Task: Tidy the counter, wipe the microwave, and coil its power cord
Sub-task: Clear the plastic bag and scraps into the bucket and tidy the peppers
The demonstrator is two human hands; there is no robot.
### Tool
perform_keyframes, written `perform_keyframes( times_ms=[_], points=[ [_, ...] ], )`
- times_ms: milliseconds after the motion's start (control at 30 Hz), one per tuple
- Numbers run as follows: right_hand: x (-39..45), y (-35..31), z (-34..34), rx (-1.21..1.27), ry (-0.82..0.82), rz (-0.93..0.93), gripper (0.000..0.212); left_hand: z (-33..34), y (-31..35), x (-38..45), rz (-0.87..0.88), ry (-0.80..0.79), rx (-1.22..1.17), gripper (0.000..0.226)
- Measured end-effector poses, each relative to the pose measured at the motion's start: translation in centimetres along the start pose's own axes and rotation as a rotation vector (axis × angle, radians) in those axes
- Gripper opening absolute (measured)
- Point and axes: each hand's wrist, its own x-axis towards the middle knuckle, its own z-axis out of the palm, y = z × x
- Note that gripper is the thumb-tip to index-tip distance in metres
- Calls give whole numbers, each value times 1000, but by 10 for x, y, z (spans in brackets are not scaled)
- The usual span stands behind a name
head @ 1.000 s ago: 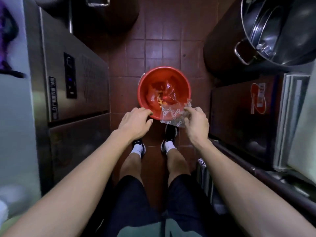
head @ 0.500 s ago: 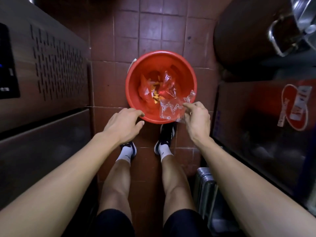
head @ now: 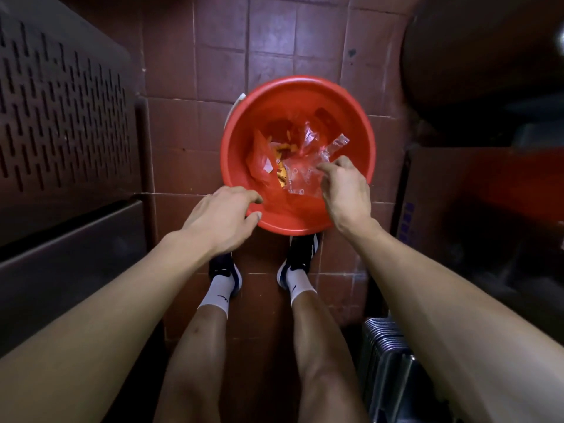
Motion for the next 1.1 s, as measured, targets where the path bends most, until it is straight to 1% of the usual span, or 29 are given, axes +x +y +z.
perform_keyframes(
  times_ms=[100, 233, 433, 500, 567, 700, 833, 1100],
  points=[
    [16, -1, 16, -62, -16, 6, 42, 4, -12, 11, 0, -4, 5, 38],
    [27, -7, 37, -127, -96, -19, 36, 8, -24, 19, -9, 1, -9, 38],
    [34, -18, 64, -58, -239, -96, 35, 15, -41, 18, -16, -2, -9, 39],
    [32, -22, 65, -29, -274, -113, 39, 16, -45, 17, -22, -4, -5, 39],
    [28, -26, 63, -12, -275, -101, 45, 17, -45, 16, -24, -1, -2, 39],
    [15, -28, 53, 59, -270, -57, 44, 13, -33, 15, -7, 8, 5, 39],
    [0, -26, 40, 129, -249, 14, 50, 5, -14, 15, 29, 31, 28, 39],
    [-23, -22, -3, 194, -216, 31, 47, -12, 17, 1, 22, 38, 92, 41]
  ],
)
